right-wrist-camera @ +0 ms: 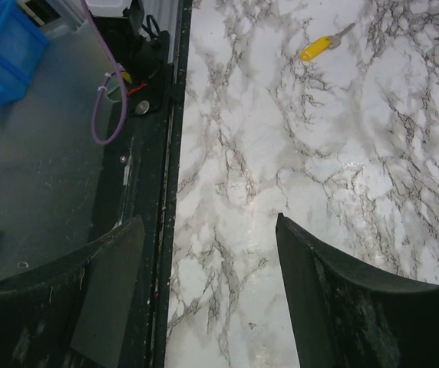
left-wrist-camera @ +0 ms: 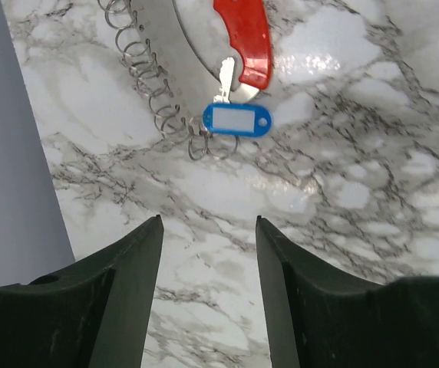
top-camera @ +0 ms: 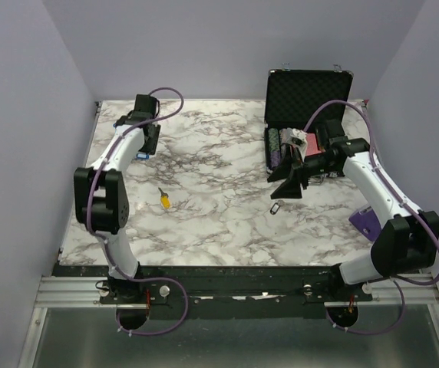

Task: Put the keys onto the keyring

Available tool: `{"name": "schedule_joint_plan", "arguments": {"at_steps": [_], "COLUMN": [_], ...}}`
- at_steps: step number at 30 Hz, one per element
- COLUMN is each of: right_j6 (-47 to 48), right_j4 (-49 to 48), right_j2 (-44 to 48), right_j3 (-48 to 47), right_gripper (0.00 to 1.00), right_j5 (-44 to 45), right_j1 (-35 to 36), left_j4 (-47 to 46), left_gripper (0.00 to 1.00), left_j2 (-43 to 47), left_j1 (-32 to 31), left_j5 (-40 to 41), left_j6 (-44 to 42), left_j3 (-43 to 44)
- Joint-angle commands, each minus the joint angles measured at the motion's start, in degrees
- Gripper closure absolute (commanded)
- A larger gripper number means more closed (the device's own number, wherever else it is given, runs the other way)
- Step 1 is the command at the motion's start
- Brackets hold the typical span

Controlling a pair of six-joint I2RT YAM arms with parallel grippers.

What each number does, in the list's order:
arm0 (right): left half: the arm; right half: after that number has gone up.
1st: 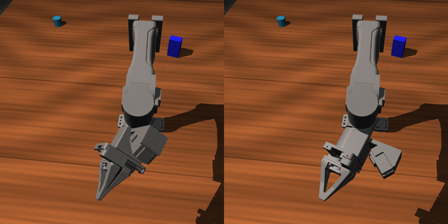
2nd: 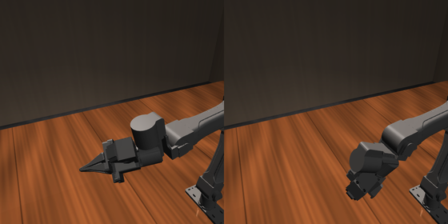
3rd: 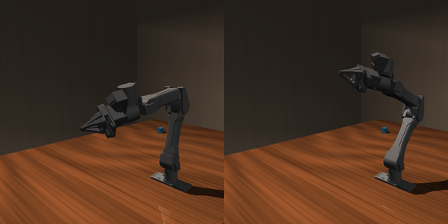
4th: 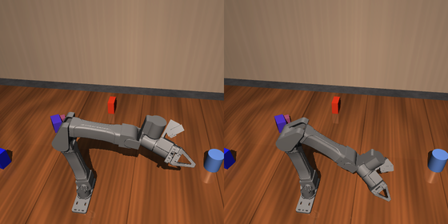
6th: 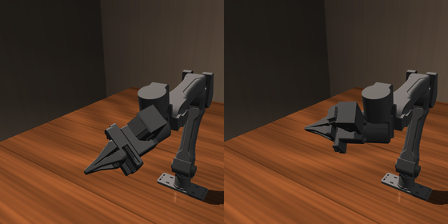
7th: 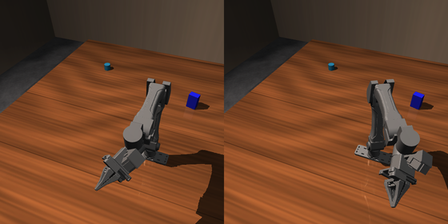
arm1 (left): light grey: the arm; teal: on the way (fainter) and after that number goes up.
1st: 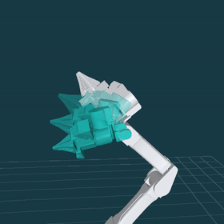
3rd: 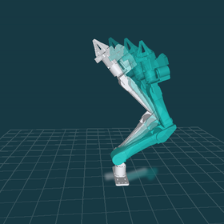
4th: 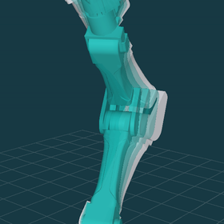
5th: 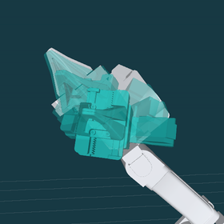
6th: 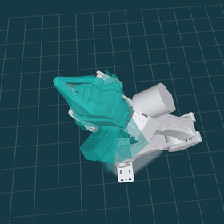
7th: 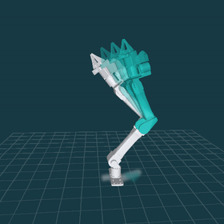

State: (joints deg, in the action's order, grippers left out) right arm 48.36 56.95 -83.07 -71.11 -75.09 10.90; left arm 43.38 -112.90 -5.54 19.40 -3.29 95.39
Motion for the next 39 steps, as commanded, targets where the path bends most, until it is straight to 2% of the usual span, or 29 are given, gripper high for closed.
{"name": "schedule_joint_plan", "arguments": {"at_steps": [1,5,7,8,11,12,13,17,19,21,23,26,29,30,31,34,37,39], "right_j6": [3.3,3.3,3.3,3.8,6.3,7.0,7.4,6.6,-1.2,-11.3,-15.2,-18.8,-24.3,-27.4,-31.2,-43.7,-58.4,-66.4], "right_j4": [1.6,0.2,0.4,0.9,2.9,3.3,3.1,1.3,-6.2,-17.3,-24.3,-23.6,-22.8,-24.5,-27.1,-32.5,-39.5,-43.3], "right_j2": [-1.2,-1.9,-3.1,-3.4,-3.7,-3.4,-3.2,-3.1,-3.8,-4.6,-6.9,-17.4,-28.5,-31.9,-34.6,-43.9,-50.3,-53.4], "right_j3": [-0.2,0.7,0.4,0.0,-0.5,-0.3,0.1,0.9,1.6,2.2,0.5,-11.5,-26.1,-29.2,-33.0,-42.1,-48.6,-51.7], "right_gripper": [0.22,0.22,0.2,0.19,0.17,0.18,0.17,0.17,0.17,0.17,0.16,0.17,0.17,0.17,0.17,0.17,0.17,0.18], "right_j5": [-2.3,-2.8,-2.7,-2.8,-3.6,-3.7,-3.8,-2.3,1.2,9.1,17.0,21.1,26.3,28.4,31.6,35.0,41.2,48.6], "right_j1": [0.5,1.0,1.8,2.2,3.6,4.0,4.3,5.6,7.4,11.1,15.6,19.1,23.0,24.3,25.8,28.7,30.2,31.1], "left_j4": [-11.9,-17.9,-14.5,-10.7,-6.5,-7.3,-7.6,-4.7,-4.5,-5.3,-6.4,-8.5,-12.9,-14.3,-15.1,-14.0,-14.9,-17.6], "left_gripper": [0.39,0.15,0.12,0.14,0.3,0.49,0.58,0.61,0.6,0.59,0.56,0.44,0.25,0.21,0.18,0.18,0.2,0.2], "left_j2": [15.0,22.7,23.3,21.9,19.2,18.9,18.5,15.3,17.2,20.9,25.9,33.7,39.3,40.2,40.1,36.5,32.8,30.6], "left_j1": [1.2,2.5,5.0,8.8,14.0,14.5,15.0,15.1,15.1,15.0,15.0,15.2,16.7,18.1,19.8,22.8,23.0,23.1], "left_j5": [-3.5,1.8,0.2,-1.4,-0.8,-1.4,-2.1,-3.4,-5.5,-8.0,-10.6,-13.9,-19.3,-23.3,-27.9,-35.5,-39.1,-40.7], "left_j6": [-0.7,-0.9,3.0,6.9,12.0,13.0,14.3,15.4,15.1,14.8,14.0,12.5,13.7,15.5,18.2,25.3,31.1,35.7], "left_j3": [-14.3,-24.3,-25.3,-24.8,-27.1,-28.1,-28.6,-25.4,-24.8,-25.7,-27.1,-29.6,-32.3,-32.9,-33.1,-30.4,-27.4,-26.2]}}
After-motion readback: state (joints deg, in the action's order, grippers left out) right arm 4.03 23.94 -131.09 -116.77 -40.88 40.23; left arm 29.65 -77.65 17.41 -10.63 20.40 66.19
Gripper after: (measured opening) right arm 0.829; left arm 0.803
